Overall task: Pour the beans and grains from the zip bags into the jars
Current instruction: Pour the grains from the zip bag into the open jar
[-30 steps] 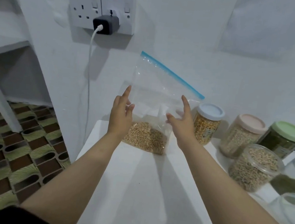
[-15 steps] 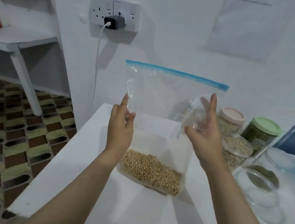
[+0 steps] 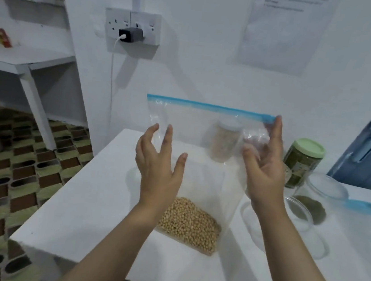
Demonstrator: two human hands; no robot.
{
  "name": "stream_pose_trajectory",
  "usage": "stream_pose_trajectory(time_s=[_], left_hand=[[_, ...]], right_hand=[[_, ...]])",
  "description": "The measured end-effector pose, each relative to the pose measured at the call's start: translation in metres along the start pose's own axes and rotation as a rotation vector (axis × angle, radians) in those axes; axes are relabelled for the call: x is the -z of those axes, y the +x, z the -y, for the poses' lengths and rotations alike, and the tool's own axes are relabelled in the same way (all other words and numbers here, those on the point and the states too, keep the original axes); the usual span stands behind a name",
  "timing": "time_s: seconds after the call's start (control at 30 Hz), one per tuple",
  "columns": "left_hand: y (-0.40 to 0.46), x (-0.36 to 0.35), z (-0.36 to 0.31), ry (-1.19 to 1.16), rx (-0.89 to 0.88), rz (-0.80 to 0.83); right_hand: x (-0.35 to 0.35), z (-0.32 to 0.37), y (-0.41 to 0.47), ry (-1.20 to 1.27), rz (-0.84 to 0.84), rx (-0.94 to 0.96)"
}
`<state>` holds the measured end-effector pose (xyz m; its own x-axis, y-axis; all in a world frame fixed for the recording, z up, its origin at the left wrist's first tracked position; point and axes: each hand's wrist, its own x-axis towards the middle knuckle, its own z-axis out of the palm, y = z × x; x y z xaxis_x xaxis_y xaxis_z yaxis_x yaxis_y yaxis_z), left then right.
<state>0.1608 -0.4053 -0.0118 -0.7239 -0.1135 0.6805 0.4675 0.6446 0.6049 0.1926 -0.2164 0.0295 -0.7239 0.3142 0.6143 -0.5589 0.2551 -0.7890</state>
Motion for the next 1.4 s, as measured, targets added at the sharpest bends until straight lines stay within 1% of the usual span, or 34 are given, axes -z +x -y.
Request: stream_pose_trajectory(time_s=[0.13,0.3,0.37,0.43,0.57,0.67,0.8,0.93,1.0,1.07,1.17,1.3,1.37,1.4], left_hand=[[0.015,-0.008,-0.036,-0.054,-0.176,0.049],[0.035,-0.019,-0.076,-0.177,-0.277,0.060],[0.039,-0.019,-0.088,-0.212,-0.305,0.053],[0.040,-0.019,-0.096,-0.256,-0.313,0.044],[0.035,-0.019,-0.106,-0.375,-0.251,0.050],[0.036,-0.019,-0.108,-0.377,-0.240,0.061],[0.049,-0.013,-0.106,-0.303,-0.283,0.068],[0.072,-0.003,-0.078,-0.209,-0.211,0.024],[0.085,0.004,-0.057,-0.139,-0.153,-0.004],[0.094,0.012,-0.040,-0.117,-0.061,-0.015],[0.103,0.024,-0.024,-0.151,0.073,-0.021],[0.112,0.034,-0.011,-0.186,0.128,-0.031],[0.114,0.037,-0.008,-0.290,0.162,-0.003],[0.114,0.037,-0.008,-0.392,0.181,0.020]], right_hand=[[0.001,0.016,0.011,-0.048,-0.058,0.095],[-0.001,0.031,0.010,0.020,-0.160,0.111],[0.000,0.035,0.007,0.010,-0.160,0.152],[0.001,0.039,0.004,-0.013,-0.124,0.198],[0.004,0.042,-0.001,-0.009,-0.091,0.213],[0.006,0.042,-0.003,-0.016,-0.081,0.215],[0.011,0.043,0.002,-0.063,-0.062,0.237],[0.015,0.038,0.013,-0.075,-0.149,0.196],[0.018,0.031,0.017,-0.050,-0.206,0.144],[0.019,0.024,0.019,-0.037,-0.250,0.094],[0.021,0.017,0.022,-0.035,-0.297,0.059],[0.021,0.019,0.026,-0.064,-0.332,0.064],[0.020,0.018,0.027,-0.083,-0.348,0.069],[0.019,0.017,0.026,-0.089,-0.356,0.067]])
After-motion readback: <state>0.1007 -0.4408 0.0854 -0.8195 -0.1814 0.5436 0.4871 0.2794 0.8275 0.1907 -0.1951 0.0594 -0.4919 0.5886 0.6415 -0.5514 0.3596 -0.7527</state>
